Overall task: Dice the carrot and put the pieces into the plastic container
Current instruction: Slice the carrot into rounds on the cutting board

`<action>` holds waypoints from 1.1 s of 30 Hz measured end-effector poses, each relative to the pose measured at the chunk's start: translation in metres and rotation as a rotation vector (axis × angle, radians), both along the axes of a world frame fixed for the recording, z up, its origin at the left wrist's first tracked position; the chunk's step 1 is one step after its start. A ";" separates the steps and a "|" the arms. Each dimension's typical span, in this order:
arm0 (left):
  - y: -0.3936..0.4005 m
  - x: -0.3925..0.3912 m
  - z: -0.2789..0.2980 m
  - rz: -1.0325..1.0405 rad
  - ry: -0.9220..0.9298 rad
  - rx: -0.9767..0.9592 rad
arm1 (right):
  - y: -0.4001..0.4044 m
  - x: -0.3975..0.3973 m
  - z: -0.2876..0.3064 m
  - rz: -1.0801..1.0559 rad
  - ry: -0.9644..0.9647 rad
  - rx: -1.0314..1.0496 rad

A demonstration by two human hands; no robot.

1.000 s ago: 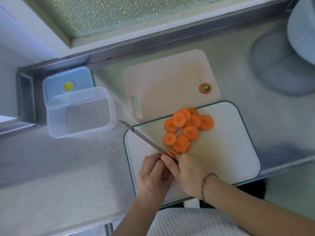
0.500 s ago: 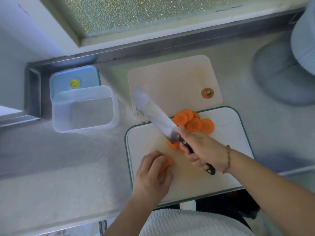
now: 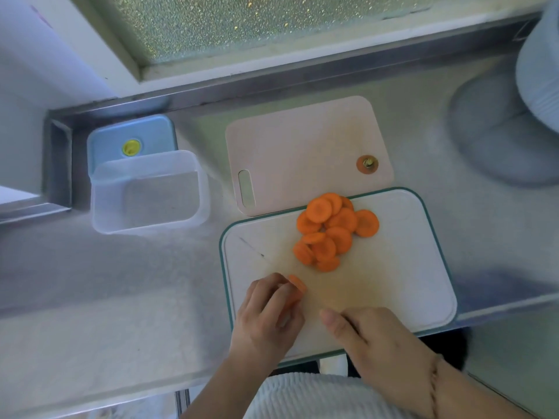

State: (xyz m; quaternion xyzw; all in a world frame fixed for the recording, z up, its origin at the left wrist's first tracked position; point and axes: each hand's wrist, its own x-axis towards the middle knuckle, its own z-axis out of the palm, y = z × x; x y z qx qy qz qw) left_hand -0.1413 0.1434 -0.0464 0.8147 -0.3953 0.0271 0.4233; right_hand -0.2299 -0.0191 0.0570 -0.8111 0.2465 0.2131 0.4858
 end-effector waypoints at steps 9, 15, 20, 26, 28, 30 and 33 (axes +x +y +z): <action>-0.001 0.001 -0.004 0.015 -0.001 -0.033 | 0.002 0.001 -0.002 0.001 0.005 -0.005; -0.001 -0.001 -0.006 0.043 0.010 -0.047 | 0.001 0.004 -0.002 0.030 0.023 -0.030; -0.001 -0.001 -0.011 0.033 0.020 -0.043 | 0.002 0.006 -0.002 0.051 0.056 -0.028; -0.002 -0.001 -0.011 0.040 0.013 -0.056 | 0.006 0.029 -0.024 0.056 0.064 -0.031; -0.001 -0.002 -0.008 0.020 0.010 -0.054 | 0.008 0.040 -0.035 0.070 0.051 -0.056; 0.001 -0.002 -0.007 -0.002 0.024 -0.045 | 0.006 0.046 -0.041 0.044 0.030 -0.052; 0.003 -0.001 -0.005 -0.007 0.001 -0.009 | -0.003 0.052 -0.034 -0.037 -0.007 -0.017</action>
